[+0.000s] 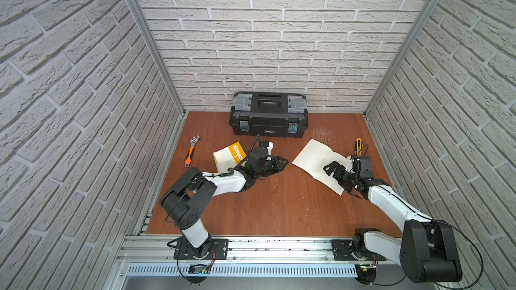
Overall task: Close the notebook
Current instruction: Close the notebook at the center of the board.
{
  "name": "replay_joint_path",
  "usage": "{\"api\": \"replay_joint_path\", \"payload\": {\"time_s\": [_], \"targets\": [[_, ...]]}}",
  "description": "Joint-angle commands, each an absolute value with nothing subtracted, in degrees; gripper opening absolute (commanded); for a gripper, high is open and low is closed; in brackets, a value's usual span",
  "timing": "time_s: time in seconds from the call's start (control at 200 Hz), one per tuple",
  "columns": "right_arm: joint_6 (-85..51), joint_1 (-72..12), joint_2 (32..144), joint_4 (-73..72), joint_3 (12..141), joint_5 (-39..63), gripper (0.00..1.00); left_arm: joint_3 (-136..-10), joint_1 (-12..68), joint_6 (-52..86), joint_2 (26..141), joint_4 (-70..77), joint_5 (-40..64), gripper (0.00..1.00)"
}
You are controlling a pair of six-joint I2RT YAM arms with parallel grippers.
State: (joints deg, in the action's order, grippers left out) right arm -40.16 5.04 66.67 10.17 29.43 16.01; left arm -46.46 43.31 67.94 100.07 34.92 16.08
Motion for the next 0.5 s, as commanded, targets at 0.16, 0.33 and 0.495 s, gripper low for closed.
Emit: {"api": "replay_joint_path", "payload": {"time_s": [0.16,0.33,0.495], "targets": [[-40.1,10.3,68.8,6.2,28.4,20.1,1.00,-50.6,45.1,79.0,110.5,50.8,14.0,0.31],[-39.4,12.0,71.7,6.9,29.6,21.7,1.00,-52.8,46.5,80.9,112.9,50.1,14.0,0.33],[-39.5,12.8,72.5,6.0,29.4,21.8,1.00,-54.1,48.1,83.9,114.7,49.1,13.2,0.33]]}}
